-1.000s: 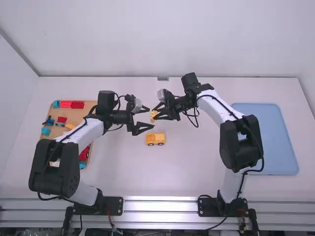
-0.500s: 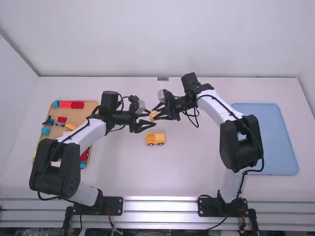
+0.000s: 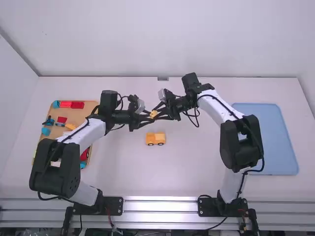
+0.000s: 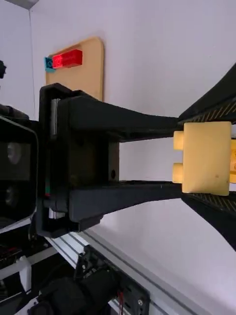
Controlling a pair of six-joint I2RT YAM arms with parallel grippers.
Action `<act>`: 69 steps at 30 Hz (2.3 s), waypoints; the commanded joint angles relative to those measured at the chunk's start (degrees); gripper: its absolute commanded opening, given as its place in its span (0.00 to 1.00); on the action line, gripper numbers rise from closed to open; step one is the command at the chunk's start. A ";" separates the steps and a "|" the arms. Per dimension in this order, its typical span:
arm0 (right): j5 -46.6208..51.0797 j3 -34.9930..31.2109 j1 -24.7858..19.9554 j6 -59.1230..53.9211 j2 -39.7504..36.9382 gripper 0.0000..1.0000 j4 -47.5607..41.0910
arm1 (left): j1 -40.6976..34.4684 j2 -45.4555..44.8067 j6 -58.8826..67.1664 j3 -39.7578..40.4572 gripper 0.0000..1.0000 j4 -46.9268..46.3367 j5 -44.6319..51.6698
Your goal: Assemble lego blocks to make yellow taxi
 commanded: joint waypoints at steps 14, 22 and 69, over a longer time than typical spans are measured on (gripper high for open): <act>12.39 1.90 -2.51 21.57 0.55 0.99 14.43 | -0.44 0.35 1.84 5.55 0.16 -22.75 -31.78; 31.43 1.90 -5.09 38.29 -1.01 0.99 19.17 | -4.42 5.40 4.02 9.29 0.10 -32.13 -50.53; 31.91 -0.55 -6.54 38.03 -3.48 0.99 16.94 | 2.49 8.74 41.35 12.48 0.99 -40.61 -30.23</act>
